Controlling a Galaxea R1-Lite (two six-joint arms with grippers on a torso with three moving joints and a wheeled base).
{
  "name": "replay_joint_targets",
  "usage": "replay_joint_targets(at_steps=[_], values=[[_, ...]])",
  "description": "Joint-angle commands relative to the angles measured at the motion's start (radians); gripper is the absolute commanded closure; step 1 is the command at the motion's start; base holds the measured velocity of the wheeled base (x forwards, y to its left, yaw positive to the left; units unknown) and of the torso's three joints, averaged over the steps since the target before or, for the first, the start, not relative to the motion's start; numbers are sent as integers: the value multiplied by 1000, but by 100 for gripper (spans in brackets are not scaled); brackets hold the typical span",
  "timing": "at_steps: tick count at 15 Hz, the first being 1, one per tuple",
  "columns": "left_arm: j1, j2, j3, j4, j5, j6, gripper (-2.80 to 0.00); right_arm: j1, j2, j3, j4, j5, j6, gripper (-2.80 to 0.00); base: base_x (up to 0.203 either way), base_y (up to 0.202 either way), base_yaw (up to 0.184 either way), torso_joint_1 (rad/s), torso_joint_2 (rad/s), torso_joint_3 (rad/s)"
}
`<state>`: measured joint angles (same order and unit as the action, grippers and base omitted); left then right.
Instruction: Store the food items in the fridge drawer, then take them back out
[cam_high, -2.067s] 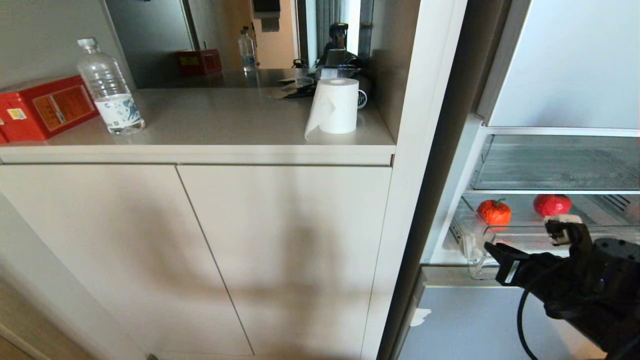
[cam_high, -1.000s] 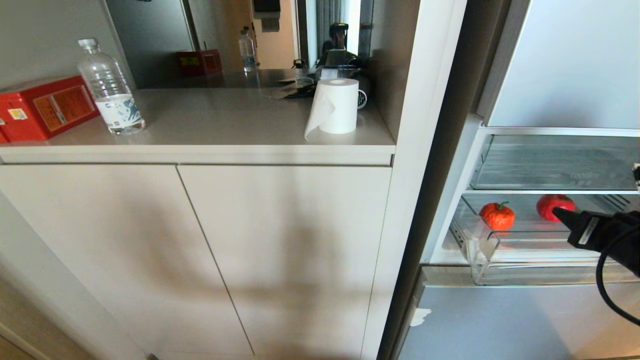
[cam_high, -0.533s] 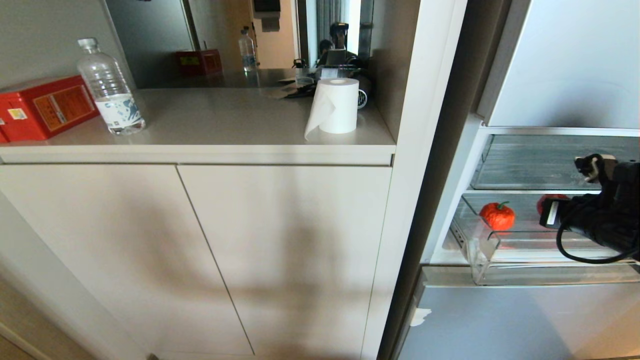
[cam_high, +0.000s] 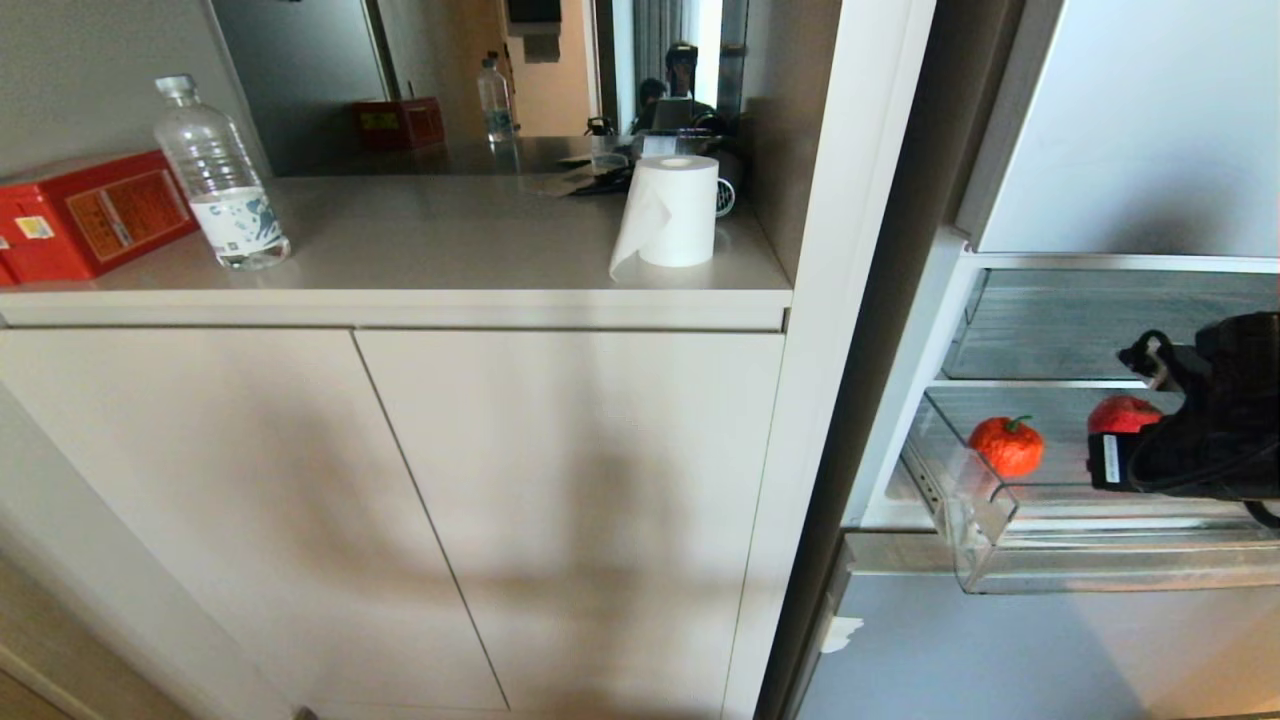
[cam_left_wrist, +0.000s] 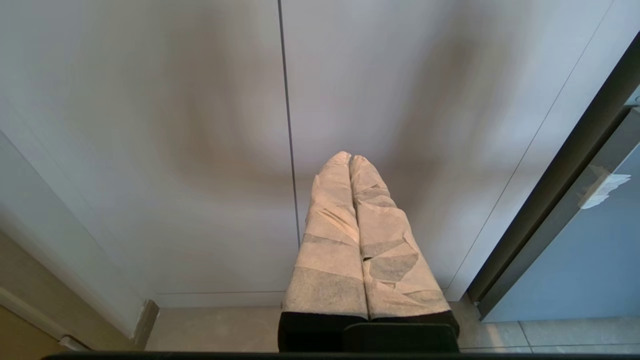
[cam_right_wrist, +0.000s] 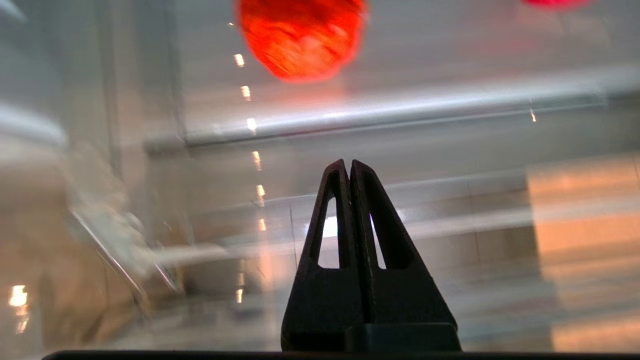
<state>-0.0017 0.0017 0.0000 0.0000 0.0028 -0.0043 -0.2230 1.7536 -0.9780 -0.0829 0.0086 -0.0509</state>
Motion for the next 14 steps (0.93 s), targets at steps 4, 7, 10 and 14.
replay_joint_targets(at_steps=[4,7,10,14], values=[[0,1,0,0,0,0,0,-71,-153,-123,439,12,-22,0,0,0,0,0,0,0],[0,1,0,0,0,0,0,-73,-124,-130,440,13,-23,0,0,0,0,0,0,0],[0,1,0,0,0,0,0,-97,-102,-136,440,13,-24,0,0,0,0,0,0,0],[0,1,0,0,0,0,0,-130,-150,-104,449,14,-43,0,0,0,0,0,0,0]])
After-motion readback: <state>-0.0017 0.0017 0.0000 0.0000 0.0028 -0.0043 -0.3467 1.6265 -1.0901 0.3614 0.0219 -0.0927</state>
